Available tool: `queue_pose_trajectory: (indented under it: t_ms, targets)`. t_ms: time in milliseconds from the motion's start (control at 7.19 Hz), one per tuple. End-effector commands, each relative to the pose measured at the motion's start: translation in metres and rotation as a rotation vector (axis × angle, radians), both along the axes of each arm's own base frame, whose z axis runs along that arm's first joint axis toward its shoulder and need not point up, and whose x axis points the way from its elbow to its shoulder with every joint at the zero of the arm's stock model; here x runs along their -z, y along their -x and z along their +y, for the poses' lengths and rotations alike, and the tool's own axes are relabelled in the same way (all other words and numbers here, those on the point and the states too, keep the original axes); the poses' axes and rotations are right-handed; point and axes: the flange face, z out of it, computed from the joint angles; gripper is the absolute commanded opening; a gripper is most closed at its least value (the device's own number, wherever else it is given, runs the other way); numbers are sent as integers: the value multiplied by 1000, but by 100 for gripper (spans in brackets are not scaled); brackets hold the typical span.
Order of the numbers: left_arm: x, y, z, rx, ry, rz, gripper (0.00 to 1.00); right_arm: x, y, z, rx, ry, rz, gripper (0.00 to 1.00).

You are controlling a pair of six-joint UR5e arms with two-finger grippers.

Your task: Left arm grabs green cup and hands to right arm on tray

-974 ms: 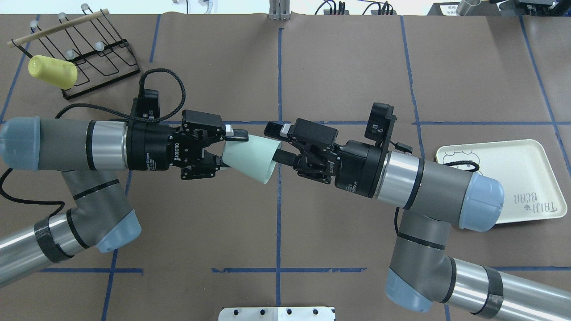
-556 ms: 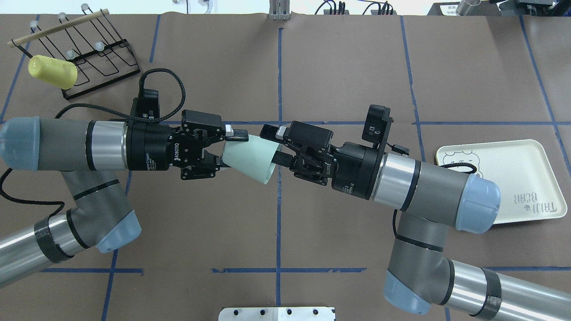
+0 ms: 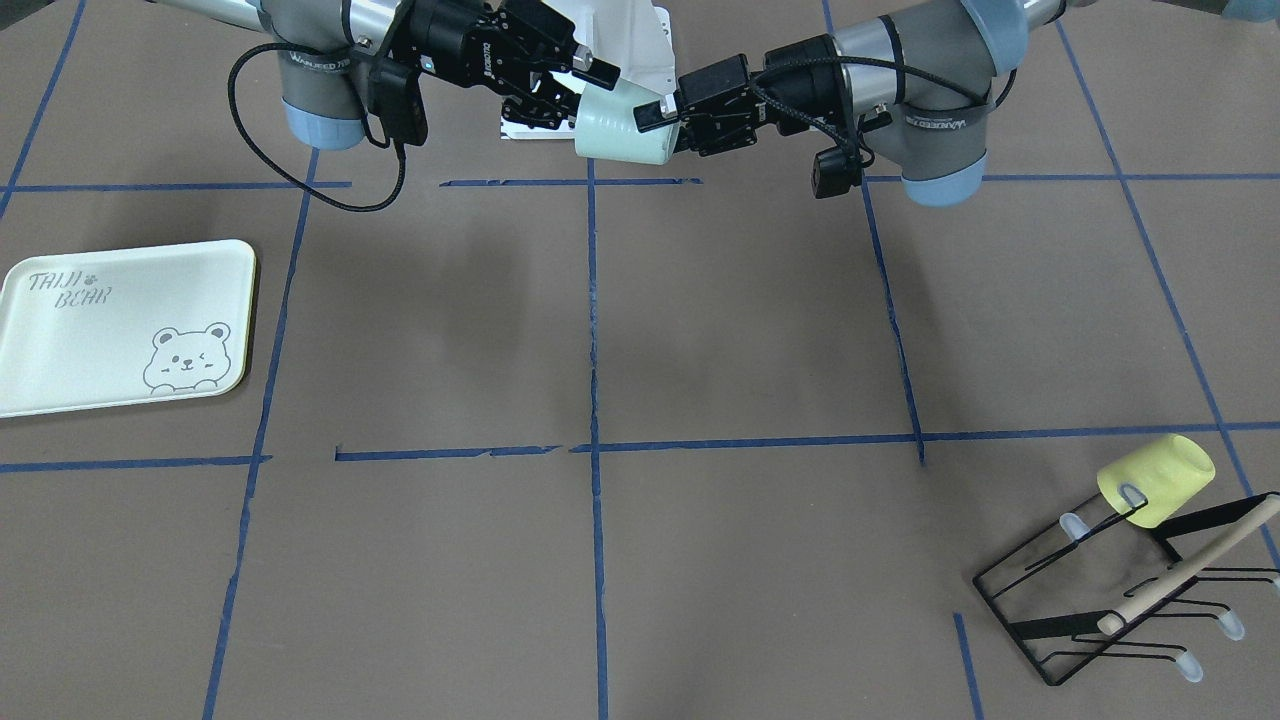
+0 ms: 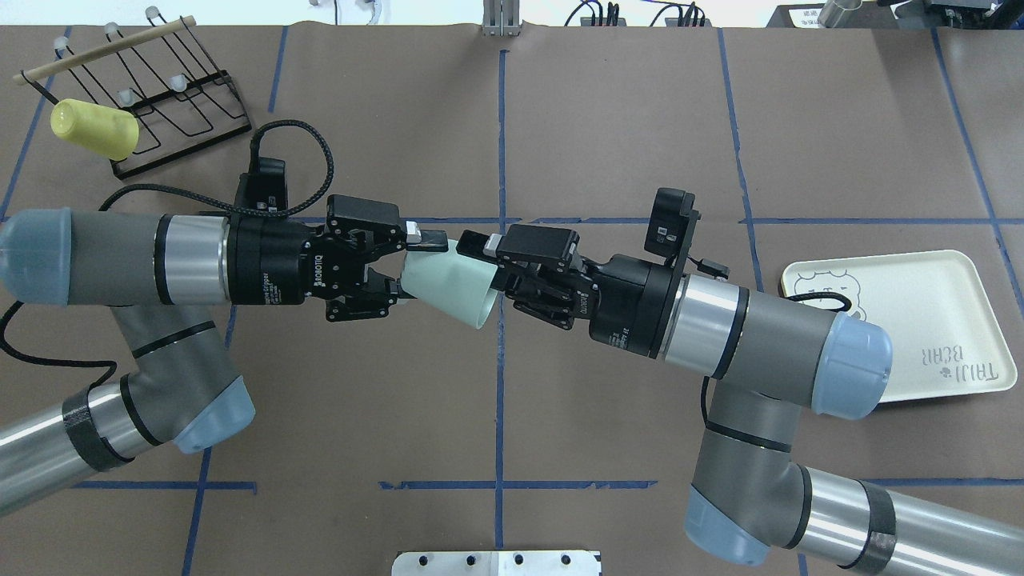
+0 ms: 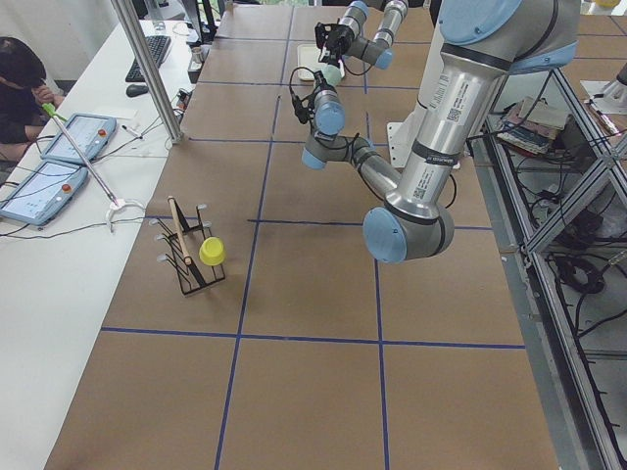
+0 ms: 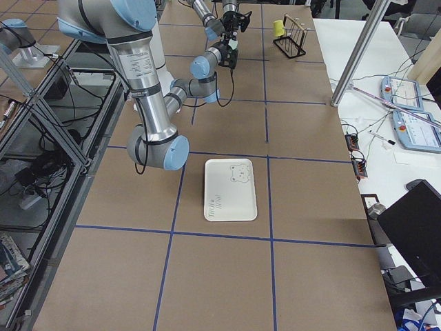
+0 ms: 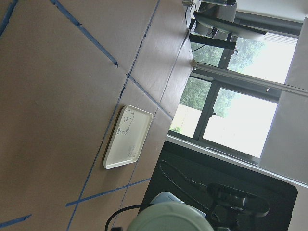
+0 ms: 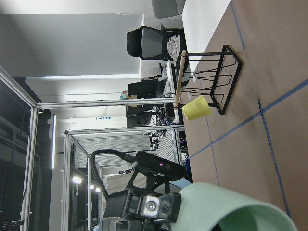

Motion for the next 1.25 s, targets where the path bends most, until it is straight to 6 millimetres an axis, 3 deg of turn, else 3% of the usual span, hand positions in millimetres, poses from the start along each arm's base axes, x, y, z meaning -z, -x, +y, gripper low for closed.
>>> queue_pose_trajectory:
  t_ms: [0,278,556,974,1113]
  targets:
    - [4,-1,-1,-3,11,7,39,1,2,1,3,0,3,56]
    - [6,-3,0,-5,12,7,40,1,3,3,7,1,2,55]
    - [7,-4,0,-5,12,7,40,2,4,2,6,3,11,30]
    - [6,-4,-1,-5,13,6,40,1,5,3,7,3,13,28]
    - [7,-4,-1,-6,13,7,48,2,4,3,6,1,12,21]
